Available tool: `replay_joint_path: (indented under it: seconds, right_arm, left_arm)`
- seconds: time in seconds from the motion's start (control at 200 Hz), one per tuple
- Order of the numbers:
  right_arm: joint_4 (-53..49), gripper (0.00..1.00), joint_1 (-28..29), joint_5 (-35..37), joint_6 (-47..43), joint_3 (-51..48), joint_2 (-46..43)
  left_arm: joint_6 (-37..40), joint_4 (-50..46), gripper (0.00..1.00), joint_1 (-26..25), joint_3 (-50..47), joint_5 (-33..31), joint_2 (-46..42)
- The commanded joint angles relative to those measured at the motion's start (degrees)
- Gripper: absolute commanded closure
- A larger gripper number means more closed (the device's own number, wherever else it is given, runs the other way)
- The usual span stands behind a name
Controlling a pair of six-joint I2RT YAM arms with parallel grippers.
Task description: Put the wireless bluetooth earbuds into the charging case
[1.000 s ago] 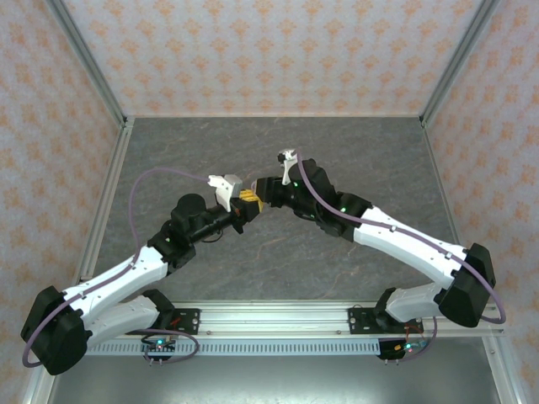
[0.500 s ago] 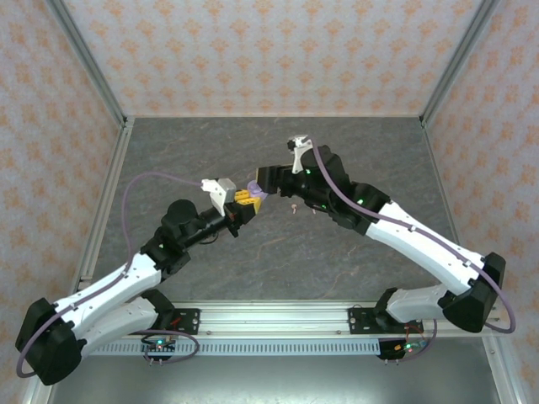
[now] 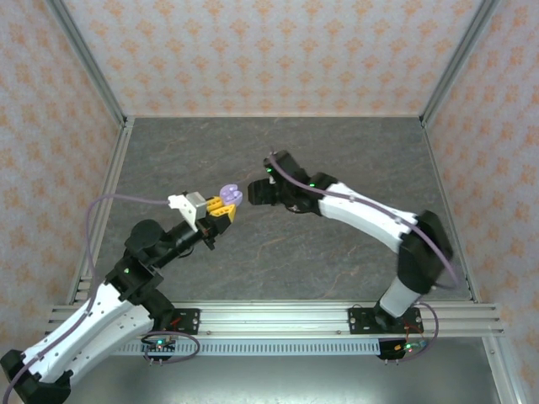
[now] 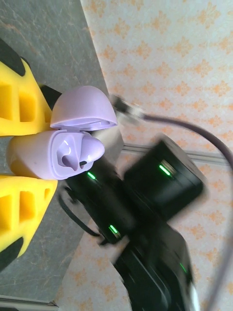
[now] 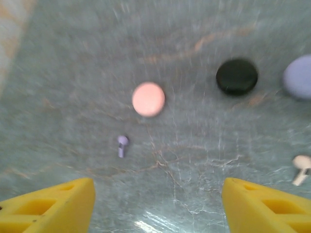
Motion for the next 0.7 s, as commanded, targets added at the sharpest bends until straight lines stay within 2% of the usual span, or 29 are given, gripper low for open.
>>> replay_joint_path:
  seconds: [0.0,0.315,0.696]
  right_arm:
    - [-1.7,0.31,2.8,-2.6,1.1,6.1,6.8]
    - [-8.7,0.41,7.0,0.2,0.0,23.0,26.9]
    - [-17.1,0.48,9.2,5.6,-2.8,38.0,40.1]
  left_arm:
    - [1.4,-5.8,1.00,0.0,-0.3,-2.0,-4.9]
    - [2.4,-15.5,1.00,0.0,0.4,-4.4,-15.8]
    - [3.4,-18.0,1.00,0.0,0.6,-5.3,-16.9]
